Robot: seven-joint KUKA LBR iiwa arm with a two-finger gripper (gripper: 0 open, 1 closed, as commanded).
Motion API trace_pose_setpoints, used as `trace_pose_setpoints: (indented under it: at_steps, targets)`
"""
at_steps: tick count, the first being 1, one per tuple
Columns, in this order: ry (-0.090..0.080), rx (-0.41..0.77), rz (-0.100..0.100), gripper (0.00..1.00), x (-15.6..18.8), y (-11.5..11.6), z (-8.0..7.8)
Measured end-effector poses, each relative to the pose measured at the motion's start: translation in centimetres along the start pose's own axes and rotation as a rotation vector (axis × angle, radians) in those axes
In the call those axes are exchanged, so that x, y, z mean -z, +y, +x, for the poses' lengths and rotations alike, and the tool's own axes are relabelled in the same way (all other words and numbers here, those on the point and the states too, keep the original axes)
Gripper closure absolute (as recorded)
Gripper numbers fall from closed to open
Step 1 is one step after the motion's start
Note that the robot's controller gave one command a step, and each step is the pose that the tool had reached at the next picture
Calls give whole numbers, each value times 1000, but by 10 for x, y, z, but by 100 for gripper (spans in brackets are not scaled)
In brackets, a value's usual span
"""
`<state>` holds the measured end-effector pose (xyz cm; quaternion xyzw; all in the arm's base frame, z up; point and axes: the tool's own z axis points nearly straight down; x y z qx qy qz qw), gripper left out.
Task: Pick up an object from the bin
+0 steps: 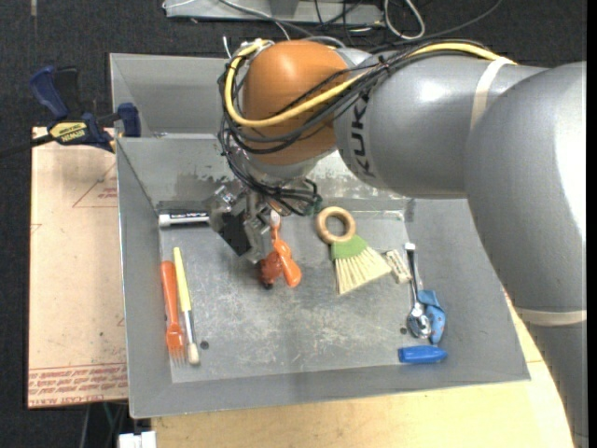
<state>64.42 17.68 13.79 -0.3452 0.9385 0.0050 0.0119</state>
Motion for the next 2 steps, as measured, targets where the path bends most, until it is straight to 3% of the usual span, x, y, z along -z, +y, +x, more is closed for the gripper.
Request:
trace_pose_setpoints:
  at_steps: [2]
  targets:
    - [-5,-2,1,100,38,0,-2]
